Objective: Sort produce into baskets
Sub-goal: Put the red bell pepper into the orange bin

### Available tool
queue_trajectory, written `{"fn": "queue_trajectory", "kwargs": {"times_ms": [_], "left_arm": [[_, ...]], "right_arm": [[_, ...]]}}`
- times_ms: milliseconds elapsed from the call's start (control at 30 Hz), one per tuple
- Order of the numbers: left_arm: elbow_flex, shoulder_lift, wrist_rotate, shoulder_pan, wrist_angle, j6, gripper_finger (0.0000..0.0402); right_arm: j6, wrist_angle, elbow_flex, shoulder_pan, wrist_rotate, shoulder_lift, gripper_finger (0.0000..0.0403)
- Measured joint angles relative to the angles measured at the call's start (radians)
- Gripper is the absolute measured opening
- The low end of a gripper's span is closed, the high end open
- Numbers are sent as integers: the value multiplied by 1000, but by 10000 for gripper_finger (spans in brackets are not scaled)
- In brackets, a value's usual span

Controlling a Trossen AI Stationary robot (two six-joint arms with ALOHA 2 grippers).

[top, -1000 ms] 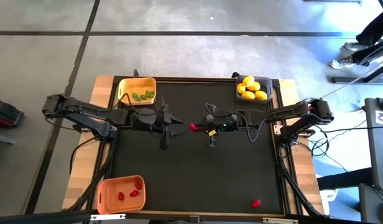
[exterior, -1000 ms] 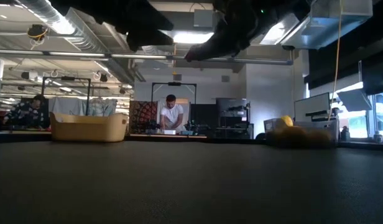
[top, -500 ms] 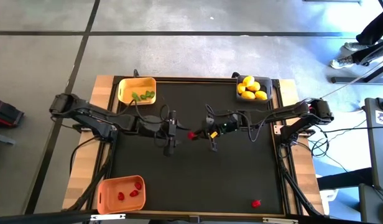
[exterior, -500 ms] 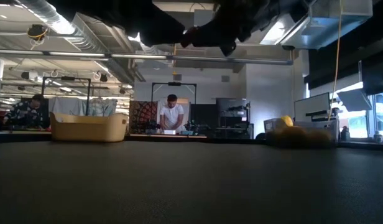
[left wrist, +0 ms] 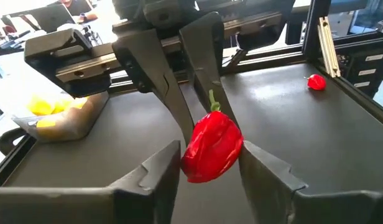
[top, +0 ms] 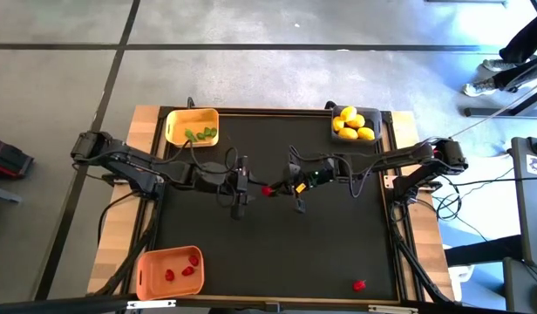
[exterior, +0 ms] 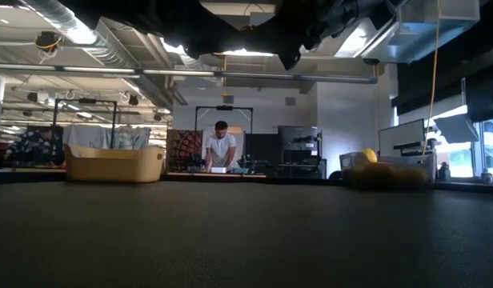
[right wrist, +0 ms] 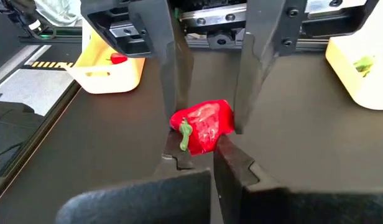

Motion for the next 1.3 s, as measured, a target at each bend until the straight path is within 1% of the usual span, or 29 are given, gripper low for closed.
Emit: {"fn": "queue_trajectory", "kwargs": {"times_ms": [233,367,433,500,633,733,833,967,1067,1233,1300], "left_arm": [[0,0,0,0,8,13,108],[0,0,0,0,9,14,85],[-1,0,0,0,10,14,77],[-1,0,-1,0,11,13,71],[-1,0,-5,1,24,5,69],[-1,-5,-4,1,17,-17,70],[-1,-6,-4,0,5,-61,68],[24,-6,-4,-22,-121,-97,64],[59,-7,-4,-49,-239,-132,63],[131,-7,-5,-117,-461,-212,63],[168,-7,-5,-149,-573,-254,63]], "right_arm": [[31,0,0,0,-2,0,1],[63,1,0,0,-2,0,1],[75,1,0,0,-2,0,8],[86,2,0,0,7,0,27],[87,-3,0,0,24,0,89],[86,-159,29,0,-6,-23,132],[89,-332,59,6,-11,-72,163],[128,-514,60,35,7,-107,186],[161,-598,57,58,54,-109,190],[199,-604,-22,99,154,-94,187],[220,-572,-59,105,183,-88,186]]}}
